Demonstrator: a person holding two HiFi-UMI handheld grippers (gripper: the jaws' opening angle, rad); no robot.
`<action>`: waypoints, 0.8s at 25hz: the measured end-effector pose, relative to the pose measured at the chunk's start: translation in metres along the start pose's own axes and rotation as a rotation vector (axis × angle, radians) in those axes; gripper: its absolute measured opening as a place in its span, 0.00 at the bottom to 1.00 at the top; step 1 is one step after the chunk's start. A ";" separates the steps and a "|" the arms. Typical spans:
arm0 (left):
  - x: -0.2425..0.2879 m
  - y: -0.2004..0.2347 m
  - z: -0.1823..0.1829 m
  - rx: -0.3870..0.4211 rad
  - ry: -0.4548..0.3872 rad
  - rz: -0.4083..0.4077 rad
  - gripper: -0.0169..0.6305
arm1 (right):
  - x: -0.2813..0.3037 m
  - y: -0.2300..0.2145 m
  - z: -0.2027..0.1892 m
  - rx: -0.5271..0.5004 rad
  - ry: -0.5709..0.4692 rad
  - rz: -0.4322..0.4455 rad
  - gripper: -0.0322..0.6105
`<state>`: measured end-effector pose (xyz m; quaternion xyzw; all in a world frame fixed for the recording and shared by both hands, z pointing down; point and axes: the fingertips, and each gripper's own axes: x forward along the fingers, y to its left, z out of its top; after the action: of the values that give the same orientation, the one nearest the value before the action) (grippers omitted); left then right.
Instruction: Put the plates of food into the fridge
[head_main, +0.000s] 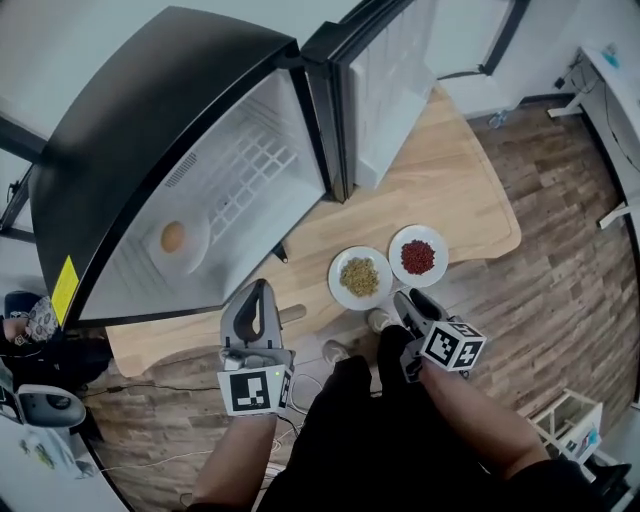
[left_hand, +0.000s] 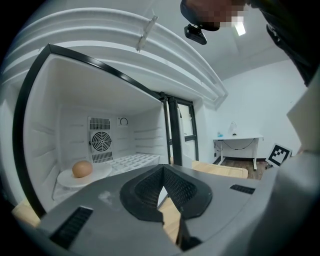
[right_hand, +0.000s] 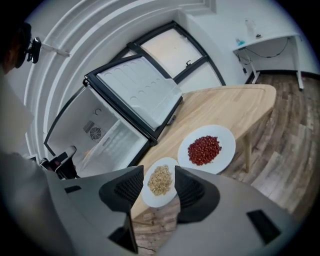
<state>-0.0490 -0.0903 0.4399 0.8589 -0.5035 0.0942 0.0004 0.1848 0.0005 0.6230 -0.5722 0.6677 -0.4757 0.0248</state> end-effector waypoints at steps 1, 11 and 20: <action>0.000 -0.001 -0.004 0.002 0.007 -0.002 0.03 | 0.002 -0.005 -0.008 0.014 0.012 -0.004 0.38; -0.004 -0.009 -0.034 0.003 0.070 0.000 0.03 | 0.039 -0.044 -0.056 0.147 0.094 0.009 0.38; -0.003 -0.004 -0.049 -0.002 0.108 0.023 0.03 | 0.068 -0.045 -0.057 0.238 0.120 0.053 0.31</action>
<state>-0.0546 -0.0814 0.4877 0.8466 -0.5128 0.1397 0.0274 0.1618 -0.0141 0.7187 -0.5179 0.6218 -0.5839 0.0650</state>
